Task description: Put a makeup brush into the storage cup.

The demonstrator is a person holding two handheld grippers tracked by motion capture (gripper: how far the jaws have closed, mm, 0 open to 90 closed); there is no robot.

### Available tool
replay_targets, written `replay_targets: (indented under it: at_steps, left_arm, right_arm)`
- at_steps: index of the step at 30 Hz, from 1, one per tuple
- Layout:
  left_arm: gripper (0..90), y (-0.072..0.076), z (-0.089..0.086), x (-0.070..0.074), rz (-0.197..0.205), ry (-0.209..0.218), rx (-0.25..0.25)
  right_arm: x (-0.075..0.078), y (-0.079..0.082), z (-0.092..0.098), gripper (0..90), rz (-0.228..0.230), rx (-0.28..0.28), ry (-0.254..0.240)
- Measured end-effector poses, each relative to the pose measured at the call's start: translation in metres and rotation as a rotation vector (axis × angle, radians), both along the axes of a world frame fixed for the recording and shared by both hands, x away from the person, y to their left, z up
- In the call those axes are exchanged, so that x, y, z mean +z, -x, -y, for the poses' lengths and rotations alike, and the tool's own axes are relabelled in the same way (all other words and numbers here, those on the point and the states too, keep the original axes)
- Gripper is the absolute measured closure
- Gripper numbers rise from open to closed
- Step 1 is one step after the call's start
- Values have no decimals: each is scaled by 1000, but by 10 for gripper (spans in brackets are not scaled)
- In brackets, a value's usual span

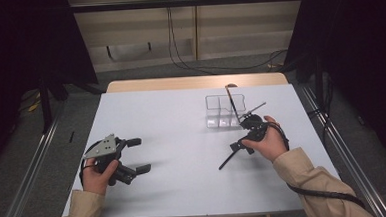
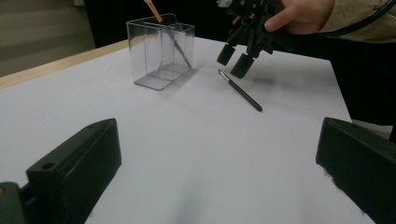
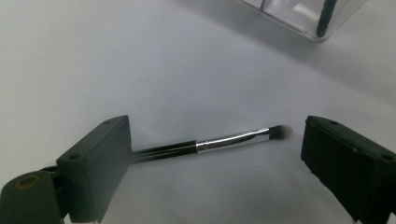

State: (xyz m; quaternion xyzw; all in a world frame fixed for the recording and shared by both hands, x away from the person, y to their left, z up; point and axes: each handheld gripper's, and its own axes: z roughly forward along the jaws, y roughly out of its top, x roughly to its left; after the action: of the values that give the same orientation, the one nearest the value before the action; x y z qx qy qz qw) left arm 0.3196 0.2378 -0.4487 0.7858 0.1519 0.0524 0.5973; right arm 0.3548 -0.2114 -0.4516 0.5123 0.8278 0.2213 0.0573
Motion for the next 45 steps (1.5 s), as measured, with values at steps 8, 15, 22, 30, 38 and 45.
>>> replay_targets:
  at_steps: [8,15,22,30,38,45]
  left_arm:
    - [1,0,1,0,0,-3,-2]
    - [1,0,1,0,2,-3,-5]
    - [1,-1,1,-1,3,-8,-8]
    - [1,-1,1,-2,-2,-10,-8]
    - [2,-1,2,-2,-1,-10,-15]
    - [2,-1,2,-3,-2,-12,-14]
  right_arm:
    - [-1,1,2,101,-14,-21,4]
    - [-4,1,-1,106,-28,-38,6]
    - [-6,1,-3,113,-30,-41,8]
    - [-10,2,-5,148,-39,-46,16]
    - [-10,0,-7,146,-50,-77,15]
    - [-9,-1,-6,138,-50,-80,11]
